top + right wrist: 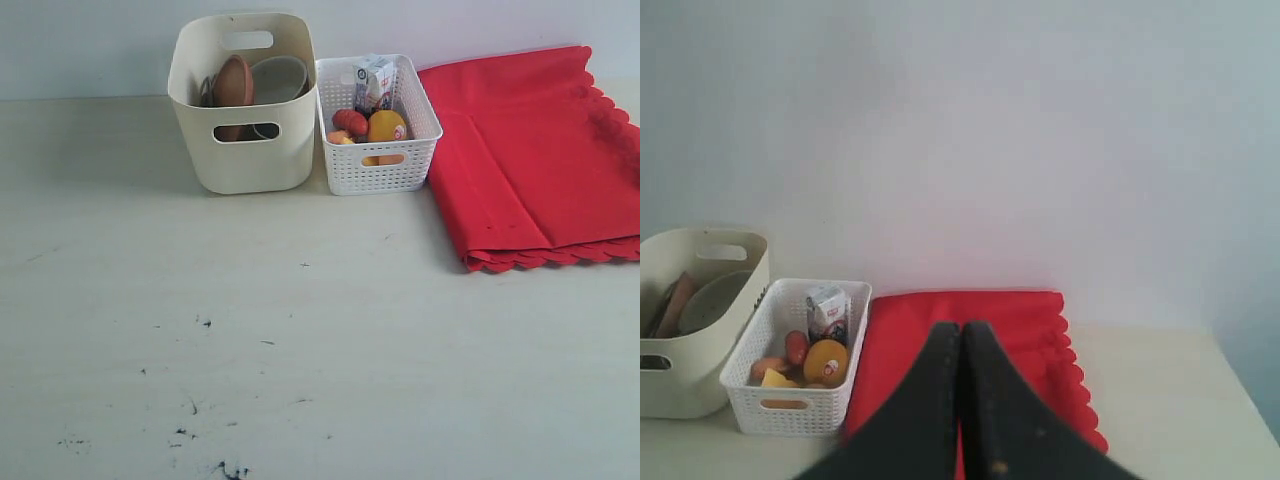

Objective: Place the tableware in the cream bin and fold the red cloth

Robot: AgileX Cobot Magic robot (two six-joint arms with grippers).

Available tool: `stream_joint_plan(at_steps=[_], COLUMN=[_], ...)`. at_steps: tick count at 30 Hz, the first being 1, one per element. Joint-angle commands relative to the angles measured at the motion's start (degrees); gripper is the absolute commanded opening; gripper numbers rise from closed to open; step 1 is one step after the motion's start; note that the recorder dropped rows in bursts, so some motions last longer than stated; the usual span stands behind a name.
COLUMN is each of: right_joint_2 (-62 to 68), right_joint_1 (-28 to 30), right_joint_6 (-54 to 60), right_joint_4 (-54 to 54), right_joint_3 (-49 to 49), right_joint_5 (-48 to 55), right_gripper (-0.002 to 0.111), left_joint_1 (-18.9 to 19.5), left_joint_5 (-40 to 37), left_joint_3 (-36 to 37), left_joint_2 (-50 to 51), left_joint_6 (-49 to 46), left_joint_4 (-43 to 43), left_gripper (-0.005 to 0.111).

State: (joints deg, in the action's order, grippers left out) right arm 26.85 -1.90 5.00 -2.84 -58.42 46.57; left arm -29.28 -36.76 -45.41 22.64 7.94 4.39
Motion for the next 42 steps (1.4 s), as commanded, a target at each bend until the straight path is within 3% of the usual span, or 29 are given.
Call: stream_joint_plan(at_steps=[1,10,17,42], right_joint_2=[-6.5,-11.0,-11.0,-11.0], right_joint_1=[-0.1,-0.1,-0.1,-0.1], right_joint_6=[1.4,1.5,2.7,2.4], right_joint_4=[0.4,0.4,0.1,0.1], right_joint_3=[6.9,20.1,30.0,30.6], right_joint_5=[-2.7,-8.8,-22.5,-19.4], right_gripper=[0.000,0.000,0.000,0.000], left_joint_1=[0.2,0.2,0.2,0.2], left_joint_5=[4.1,10.5,16.2,15.9], left_joint_3=[3.1,10.5,16.2,16.5], left_joint_2=[-0.2,-0.1,-0.1,-0.1], left_joint_6=[-0.2,-0.3,-0.3,-0.3], left_joint_4=[-0.5,-0.3,1.3,2.1], left_gripper=[0.001,0.001,0.001,0.001])
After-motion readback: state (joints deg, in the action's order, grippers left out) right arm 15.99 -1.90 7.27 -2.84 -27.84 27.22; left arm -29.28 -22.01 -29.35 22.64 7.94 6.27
